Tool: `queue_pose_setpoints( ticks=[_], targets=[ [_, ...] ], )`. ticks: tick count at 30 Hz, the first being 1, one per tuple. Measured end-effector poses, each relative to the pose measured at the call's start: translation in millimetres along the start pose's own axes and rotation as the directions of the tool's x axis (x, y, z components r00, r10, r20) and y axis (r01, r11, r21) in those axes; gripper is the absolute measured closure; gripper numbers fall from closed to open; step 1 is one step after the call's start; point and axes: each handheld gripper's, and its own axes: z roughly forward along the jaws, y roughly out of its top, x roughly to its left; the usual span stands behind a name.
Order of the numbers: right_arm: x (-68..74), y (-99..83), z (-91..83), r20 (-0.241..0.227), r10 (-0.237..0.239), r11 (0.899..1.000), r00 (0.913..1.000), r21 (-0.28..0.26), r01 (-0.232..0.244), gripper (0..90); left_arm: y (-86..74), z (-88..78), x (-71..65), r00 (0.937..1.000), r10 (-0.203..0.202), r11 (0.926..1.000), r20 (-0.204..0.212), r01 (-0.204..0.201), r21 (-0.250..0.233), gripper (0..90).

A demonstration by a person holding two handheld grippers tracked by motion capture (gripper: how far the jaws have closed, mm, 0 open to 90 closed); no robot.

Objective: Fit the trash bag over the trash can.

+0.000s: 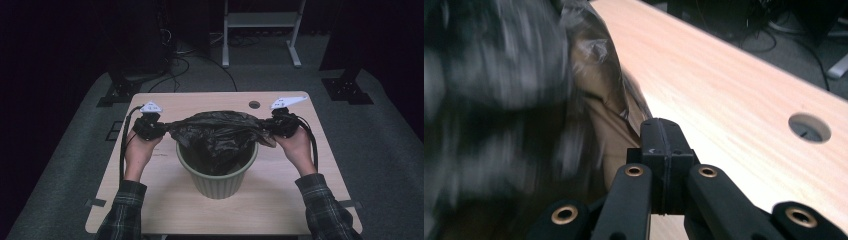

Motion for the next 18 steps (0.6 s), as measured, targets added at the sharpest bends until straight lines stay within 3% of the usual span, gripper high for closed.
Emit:
queue_pose_setpoints(
  ticks=[2, 4, 6, 13, 16, 18],
  targets=[
    [-2.8, -8.1, 2.5, -0.007, 0.012, 1.0, 0.9999, 0.013, -0.011, 90.0, -8.0, 2.1, 1.5, 0.9993, -0.018, 0.9998, 0.032, 0.018, -0.005, 90.0],
    [-4.3, -16.0, 5.3, -0.021, 0.026, 1.0, 0.9994, 0.016, -0.025, 90.0, -12.4, 4.6, 0.0, 0.9992, -0.02, 0.9998, 0.035, 0.021, -0.002, 90.0],
    [-5.0, -18.5, 3.0, -0.016, 0.041, 0.999, 0.999, -0.005, -0.041, 78.6, -14.5, 4.5, -0.9, 0.9992, -0.012, 0.9999, 0.038, 0.012, -0.01, 90.0],
    [-17.9, 5.3, -54.3, 0.051, 0.062, 0.985, 0.9968, -0.163, -0.053, 67.9, -9.5, -3.5, 0.3, 0.9993, -0.009, 0.9991, 0.037, 0.011, -0.04, 90.0],
    [-21.0, 17.0, -79.2, 0.036, 0.068, 0.968, 0.9971, -0.243, -0.057, 64.0, -8.2, -5.3, 0.2, 0.9994, -0.008, 0.9991, 0.033, 0.009, -0.042, 90.0],
    [-20.5, 24.3, -90.6, -0.009, 0.068, 0.955, 0.9976, -0.288, -0.068, 60.0, -7.1, -6.7, -0.2, 0.9995, -0.007, 0.9988, 0.032, 0.009, -0.048, 90.0]
  ],
)
